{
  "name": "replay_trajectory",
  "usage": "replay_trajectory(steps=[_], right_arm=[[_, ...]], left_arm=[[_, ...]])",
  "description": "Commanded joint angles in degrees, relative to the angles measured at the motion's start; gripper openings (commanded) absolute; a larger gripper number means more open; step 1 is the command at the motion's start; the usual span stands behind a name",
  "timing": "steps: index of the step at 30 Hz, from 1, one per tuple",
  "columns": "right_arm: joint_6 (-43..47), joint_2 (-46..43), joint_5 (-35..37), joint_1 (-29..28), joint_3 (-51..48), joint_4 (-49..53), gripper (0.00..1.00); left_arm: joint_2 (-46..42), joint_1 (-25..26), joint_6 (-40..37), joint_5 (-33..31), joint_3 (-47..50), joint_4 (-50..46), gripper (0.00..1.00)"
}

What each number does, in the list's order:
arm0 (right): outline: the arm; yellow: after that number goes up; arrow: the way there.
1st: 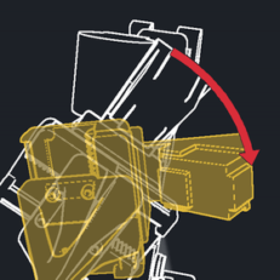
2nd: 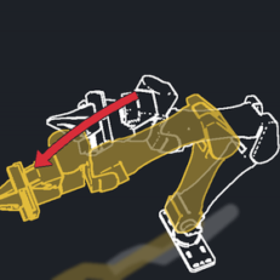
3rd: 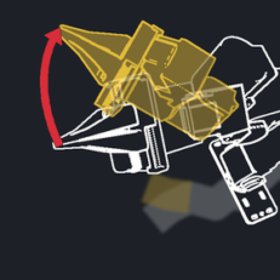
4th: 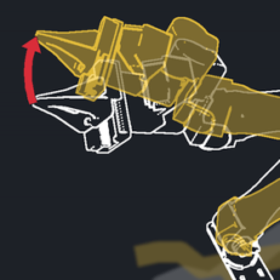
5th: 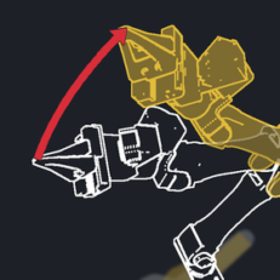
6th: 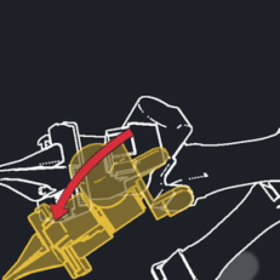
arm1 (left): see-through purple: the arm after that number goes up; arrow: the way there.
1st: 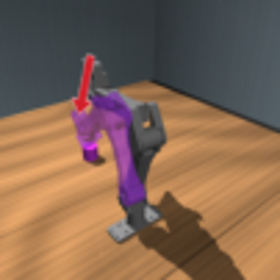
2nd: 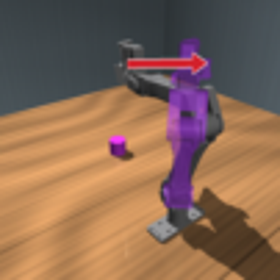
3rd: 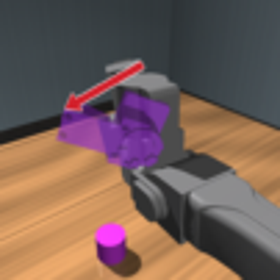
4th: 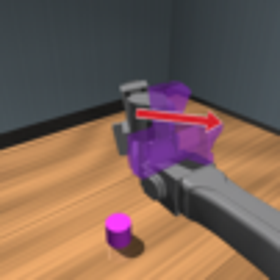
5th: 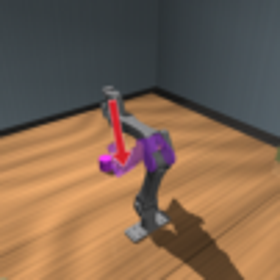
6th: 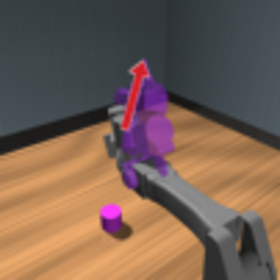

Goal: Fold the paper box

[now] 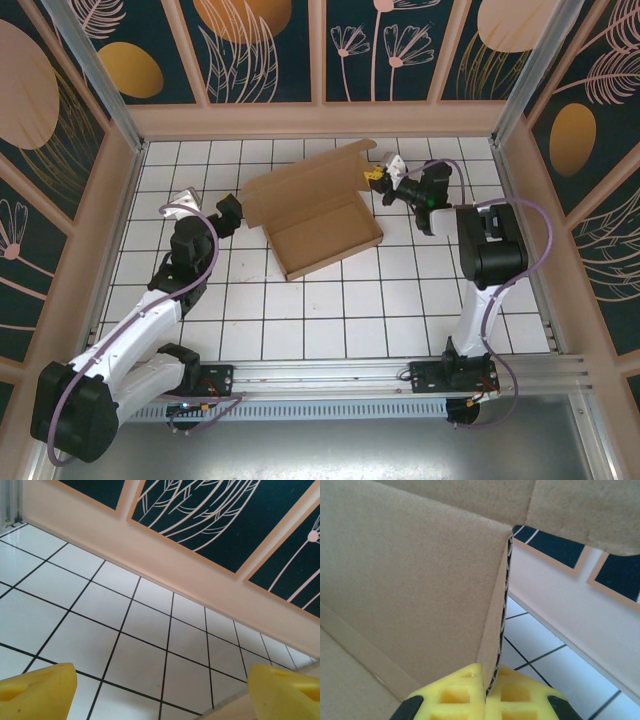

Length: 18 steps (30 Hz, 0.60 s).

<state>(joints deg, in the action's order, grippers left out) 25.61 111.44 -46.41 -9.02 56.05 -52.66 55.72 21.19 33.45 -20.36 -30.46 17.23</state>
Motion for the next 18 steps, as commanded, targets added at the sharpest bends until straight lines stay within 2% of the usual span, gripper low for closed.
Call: replay_trajectory(steps=[1, 3, 6, 8, 10, 13, 15, 18], right_arm=[[2.22, -3.64, 9.21, -2.57, -3.94, -3.45, 0.0], [2.38, -4.9, 14.21, -4.34, -5.4, -3.3, 0.0], [1.0, -5.64, 19.25, -6.24, -7.14, -4.19, 0.0], [0.06, -5.7, 20.17, -6.53, -8.51, -5.46, 0.0], [-0.38, -5.72, 20.84, -6.45, -9.33, -6.13, 0.0], [-0.03, -5.8, 20.94, -6.05, -9.82, -6.09, 0.0], [-0.1, -5.72, 20.48, -5.65, -9.8, -6.07, 0.0], [-1.13, -5.5, 19.87, -4.66, -10.35, -7.46, 0.0]], left_arm=[[-1.27, -0.43, -2.78, 1.78, -0.11, 3.71, 0.88], [-0.82, -0.39, -6.29, 2.55, -1.21, 3.33, 0.89], [0.23, -0.45, -13.79, 8.47, -0.93, 5.82, 0.89], [1.4, -0.43, -21.41, 12.71, -0.99, 6.12, 0.92], [2.98, -0.44, -31.48, 16.64, -3.12, 1.95, 0.93], [2.91, -0.43, -40.04, 16.98, -0.26, 5.89, 0.93], [3.34, -0.7, -40.49, 16.78, 3.09, 11.12, 0.93], [5.17, -3.03, -38.52, 21.01, 5.47, 15.9, 0.91]])
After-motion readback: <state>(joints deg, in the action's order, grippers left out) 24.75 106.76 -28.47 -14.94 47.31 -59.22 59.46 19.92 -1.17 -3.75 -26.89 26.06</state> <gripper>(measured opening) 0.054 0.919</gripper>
